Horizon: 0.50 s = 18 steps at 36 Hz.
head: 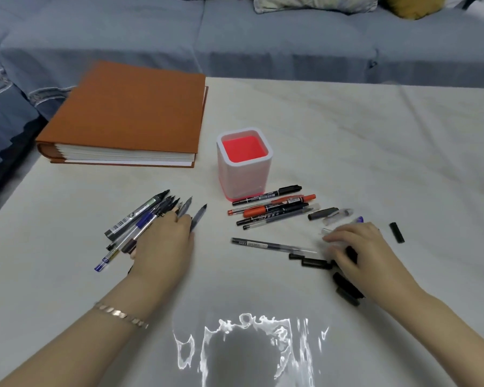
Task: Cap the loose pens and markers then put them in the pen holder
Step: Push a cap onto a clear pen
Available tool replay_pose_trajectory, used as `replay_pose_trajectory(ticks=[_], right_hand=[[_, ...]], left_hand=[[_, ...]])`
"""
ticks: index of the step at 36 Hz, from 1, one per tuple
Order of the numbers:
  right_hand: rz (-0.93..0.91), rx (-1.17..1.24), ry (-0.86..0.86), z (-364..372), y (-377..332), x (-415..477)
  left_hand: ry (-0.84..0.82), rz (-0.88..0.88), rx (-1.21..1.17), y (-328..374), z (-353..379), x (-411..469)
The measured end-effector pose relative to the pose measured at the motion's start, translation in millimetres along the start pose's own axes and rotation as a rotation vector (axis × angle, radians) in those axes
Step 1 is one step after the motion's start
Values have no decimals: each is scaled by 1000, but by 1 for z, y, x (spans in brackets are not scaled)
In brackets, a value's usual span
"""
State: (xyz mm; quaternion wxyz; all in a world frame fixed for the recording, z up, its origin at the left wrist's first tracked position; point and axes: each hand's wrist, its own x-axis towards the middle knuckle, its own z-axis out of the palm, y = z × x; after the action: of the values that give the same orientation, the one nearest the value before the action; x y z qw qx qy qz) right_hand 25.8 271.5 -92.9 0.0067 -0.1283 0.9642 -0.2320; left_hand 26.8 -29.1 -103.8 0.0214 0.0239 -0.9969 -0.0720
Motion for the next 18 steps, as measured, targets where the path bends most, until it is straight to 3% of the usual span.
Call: replay_pose_trajectory(ticks=[9,13,18], right_hand=[[-169,11,-21,17,-34,6],[-140,-45,-51,32,-50,24],[-159,-182,-129,41,-54,41]], left_hand=[[-120,-49,158,6,1,4],[-46,-24,0,3,-1,0],[12,-126,-266,5,-17,-11]])
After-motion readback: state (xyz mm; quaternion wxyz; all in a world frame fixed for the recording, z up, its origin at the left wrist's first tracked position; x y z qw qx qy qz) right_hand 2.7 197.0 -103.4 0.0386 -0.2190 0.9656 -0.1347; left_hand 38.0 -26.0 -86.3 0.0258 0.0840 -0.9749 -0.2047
